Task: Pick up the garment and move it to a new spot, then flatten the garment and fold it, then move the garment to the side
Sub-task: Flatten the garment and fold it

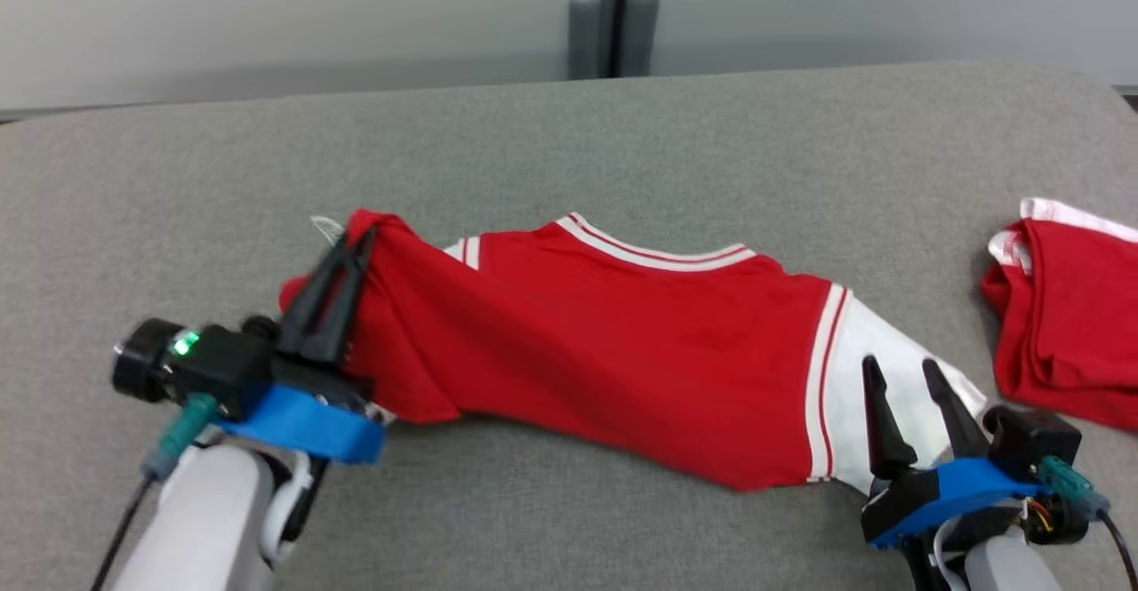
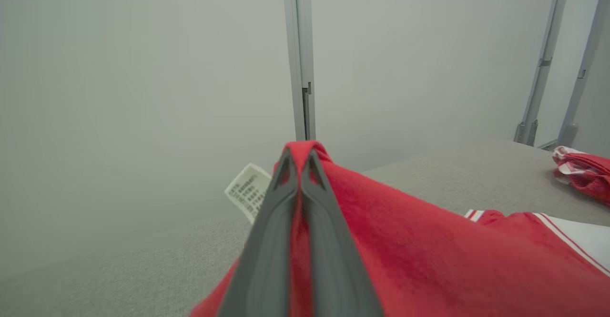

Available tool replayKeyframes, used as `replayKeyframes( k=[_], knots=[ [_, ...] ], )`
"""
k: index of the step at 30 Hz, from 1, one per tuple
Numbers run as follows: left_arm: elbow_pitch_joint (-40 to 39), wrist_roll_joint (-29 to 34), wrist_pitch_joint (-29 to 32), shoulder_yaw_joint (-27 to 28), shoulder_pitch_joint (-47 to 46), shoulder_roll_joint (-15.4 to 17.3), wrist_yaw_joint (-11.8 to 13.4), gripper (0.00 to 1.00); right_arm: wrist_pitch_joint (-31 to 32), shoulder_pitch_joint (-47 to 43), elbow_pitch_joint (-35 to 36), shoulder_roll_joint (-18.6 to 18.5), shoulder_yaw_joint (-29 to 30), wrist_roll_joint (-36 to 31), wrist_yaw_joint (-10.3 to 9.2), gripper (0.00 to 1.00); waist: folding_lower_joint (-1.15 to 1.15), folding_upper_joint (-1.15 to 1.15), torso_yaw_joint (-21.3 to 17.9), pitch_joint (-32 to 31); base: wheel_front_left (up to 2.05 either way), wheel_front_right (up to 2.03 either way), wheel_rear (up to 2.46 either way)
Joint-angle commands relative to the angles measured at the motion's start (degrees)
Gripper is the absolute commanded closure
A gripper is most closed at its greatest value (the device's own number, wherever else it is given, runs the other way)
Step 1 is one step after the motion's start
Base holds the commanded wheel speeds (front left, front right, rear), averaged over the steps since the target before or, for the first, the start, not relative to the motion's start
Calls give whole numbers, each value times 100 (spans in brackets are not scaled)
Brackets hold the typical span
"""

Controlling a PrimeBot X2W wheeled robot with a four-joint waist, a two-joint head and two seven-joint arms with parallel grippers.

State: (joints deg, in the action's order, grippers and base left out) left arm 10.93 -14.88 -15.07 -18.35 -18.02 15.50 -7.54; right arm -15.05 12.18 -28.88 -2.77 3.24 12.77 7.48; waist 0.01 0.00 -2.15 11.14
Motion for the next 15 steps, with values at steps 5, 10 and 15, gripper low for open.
replayKeyframes(
  k=[5, 10, 15],
  knots=[
    [698, 122, -10, 742, -634, 272, 10, 100, -14, 115, 145, -27, -158, 8, 3, 0, -1, 0, -241, 347, 0, 0, 0],
    [1572, 166, -10, 1352, -1045, 372, 23, 0, -14, 156, 311, -26, -353, 52, 2, 0, -1, 0, -403, 633, 0, 0, 0],
    [1861, 102, -10, 1559, -887, 177, 14, 0, -14, 134, 357, -26, -474, 122, 3, 0, -1, 0, -317, 693, 0, 0, 0]
  ],
)
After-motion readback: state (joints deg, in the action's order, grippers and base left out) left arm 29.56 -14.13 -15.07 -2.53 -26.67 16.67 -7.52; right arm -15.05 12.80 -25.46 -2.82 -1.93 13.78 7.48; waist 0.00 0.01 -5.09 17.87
